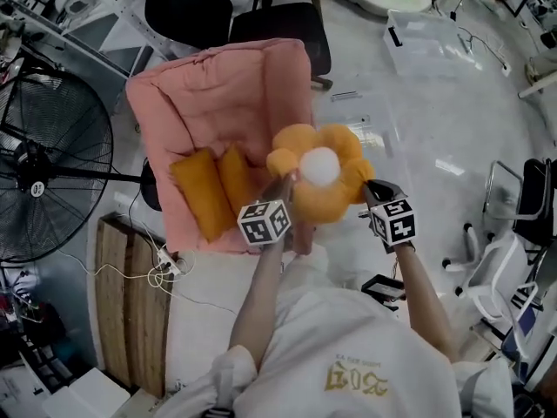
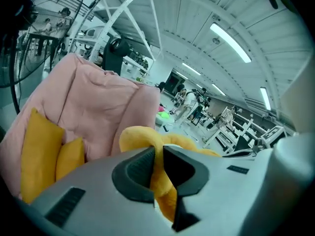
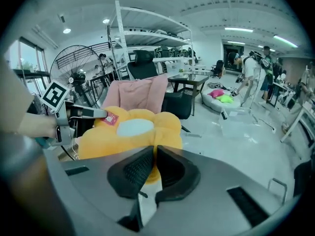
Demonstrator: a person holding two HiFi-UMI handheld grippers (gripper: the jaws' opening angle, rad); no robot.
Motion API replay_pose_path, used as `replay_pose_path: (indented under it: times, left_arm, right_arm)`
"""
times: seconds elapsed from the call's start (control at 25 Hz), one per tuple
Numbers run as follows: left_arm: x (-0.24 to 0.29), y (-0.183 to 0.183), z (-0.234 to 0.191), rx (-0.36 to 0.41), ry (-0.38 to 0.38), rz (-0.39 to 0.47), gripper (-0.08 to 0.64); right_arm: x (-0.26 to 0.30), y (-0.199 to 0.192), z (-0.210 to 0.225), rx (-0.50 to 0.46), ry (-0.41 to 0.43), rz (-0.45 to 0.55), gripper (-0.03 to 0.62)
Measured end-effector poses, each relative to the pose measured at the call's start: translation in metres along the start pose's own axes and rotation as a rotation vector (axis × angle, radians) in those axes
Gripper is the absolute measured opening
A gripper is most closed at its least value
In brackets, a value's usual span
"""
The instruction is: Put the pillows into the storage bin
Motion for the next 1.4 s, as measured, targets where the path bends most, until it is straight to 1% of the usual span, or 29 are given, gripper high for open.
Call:
replay_pose_path:
  times: [0.12, 0.28, 0.4, 0.52, 0.64, 0.72, 0.88, 1.0, 1.12, 1.28, 1.4]
  left_arm:
    - [0.016, -0.001, 0.019, 0.033, -0.045, -0.030, 0.064]
    - [0.034, -0.003, 0.038, 0.067, -0.087, -0.065, 0.063]
    - [0.048, 0.000, 0.054, 0.087, -0.105, -0.084, 0.061]
    - [0.062, 0.000, 0.071, 0.092, -0.103, -0.094, 0.058]
    - [0.084, 0.001, 0.091, 0.093, -0.086, -0.101, 0.057]
    - [0.101, 0.000, 0.105, 0.095, -0.062, -0.108, 0.055]
    - [0.127, -0.003, 0.125, 0.073, -0.005, -0.118, 0.055]
    - [0.157, -0.004, 0.127, 0.059, 0.026, -0.133, 0.055]
    - [0.185, -0.013, 0.129, 0.034, 0.048, -0.155, 0.055]
    - [0.222, -0.031, 0.129, 0.017, 0.069, -0.213, 0.055]
    - [0.253, -0.044, 0.120, 0.005, 0.076, -0.257, 0.055]
  right_arm:
    - [-0.003, -0.012, 0.020, 0.052, -0.040, -0.011, 0.035]
    - [-0.006, -0.021, 0.042, 0.075, -0.087, -0.024, 0.035]
    - [-0.009, -0.027, 0.061, 0.098, -0.099, -0.026, 0.035]
    - [-0.009, -0.037, 0.081, 0.112, -0.093, -0.037, 0.035]
    - [-0.003, -0.048, 0.108, 0.123, -0.069, -0.051, 0.034]
    - [0.003, -0.057, 0.128, 0.127, -0.040, -0.065, 0.034]
    - [0.014, -0.070, 0.157, 0.103, 0.024, -0.103, 0.034]
    - [0.032, -0.073, 0.181, 0.087, 0.060, -0.121, 0.034]
    - [0.053, -0.080, 0.207, 0.066, 0.091, -0.153, 0.034]
    - [0.081, -0.089, 0.238, 0.055, 0.112, -0.197, 0.034]
    - [0.107, -0.098, 0.254, 0.060, 0.116, -0.225, 0.034]
Point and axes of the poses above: the fingertips, and each gripper's own axes: x forward along the fingers, z to its right, y out of its top, the point moved 5 cm from there along -x, backward along the fingers, and after that the axes turned 13 degrees about -z, right-handed, at the moved point
